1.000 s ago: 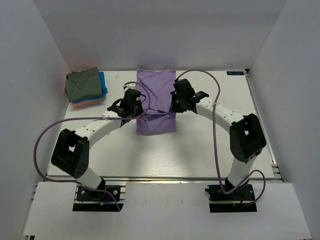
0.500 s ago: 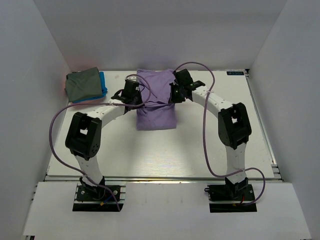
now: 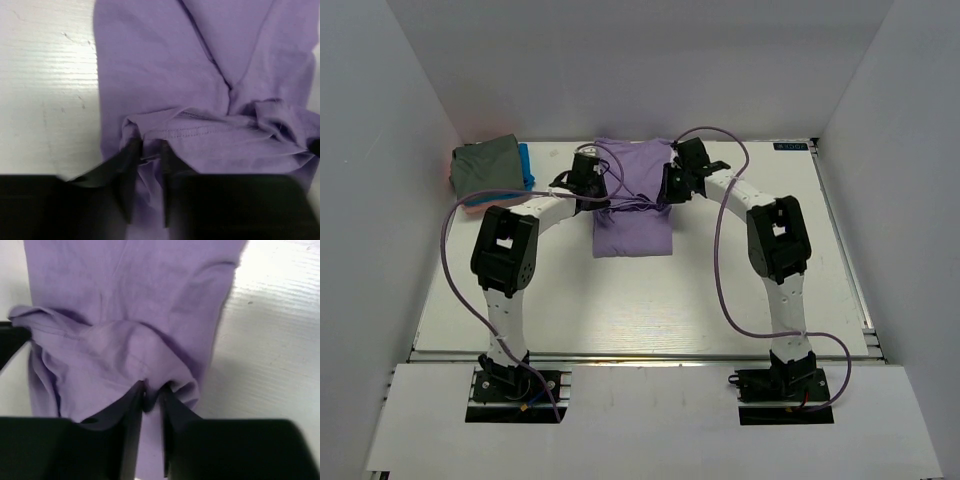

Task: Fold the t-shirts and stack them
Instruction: Fold the folded rectangular tshirt in 1/3 of the way

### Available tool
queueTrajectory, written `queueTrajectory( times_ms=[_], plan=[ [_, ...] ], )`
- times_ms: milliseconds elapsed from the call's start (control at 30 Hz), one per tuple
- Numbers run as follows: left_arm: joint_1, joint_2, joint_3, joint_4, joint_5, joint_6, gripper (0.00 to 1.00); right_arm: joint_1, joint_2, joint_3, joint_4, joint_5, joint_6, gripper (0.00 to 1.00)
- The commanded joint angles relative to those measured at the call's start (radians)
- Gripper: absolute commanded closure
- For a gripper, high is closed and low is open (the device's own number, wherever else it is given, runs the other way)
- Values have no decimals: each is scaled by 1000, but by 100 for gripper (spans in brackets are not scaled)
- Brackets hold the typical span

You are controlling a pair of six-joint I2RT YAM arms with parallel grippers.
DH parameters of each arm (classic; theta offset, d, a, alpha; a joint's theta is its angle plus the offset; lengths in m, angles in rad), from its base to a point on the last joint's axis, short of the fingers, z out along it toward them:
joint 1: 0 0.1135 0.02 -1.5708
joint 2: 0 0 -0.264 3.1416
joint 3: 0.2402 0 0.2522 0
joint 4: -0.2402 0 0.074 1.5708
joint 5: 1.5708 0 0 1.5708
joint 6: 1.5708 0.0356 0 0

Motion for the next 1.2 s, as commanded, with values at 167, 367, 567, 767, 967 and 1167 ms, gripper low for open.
queueTrajectory(
  times_ms=[167, 367, 567, 767, 967, 1167],
  plan=[
    [81, 48, 191, 50, -16, -63, 27, -90, 31, 51, 355, -124, 92, 47],
    [136, 114, 313, -31, 37, -86, 14, -134, 87, 170, 298, -264, 71, 32],
    [146, -48, 80, 28, 154, -10, 0, -137, -65, -35, 271, -229, -35, 12],
    [115, -256, -210, 14, 281, 81, 0, -124, -286, -375, 271, -230, -47, 10],
    [95, -477, -494, 86, 312, 90, 0, -105, -464, -679, 265, -206, -35, 10],
    [73, -433, -534, 76, 340, 127, 0, -35, -447, -732, 256, -227, -36, 10]
  ],
)
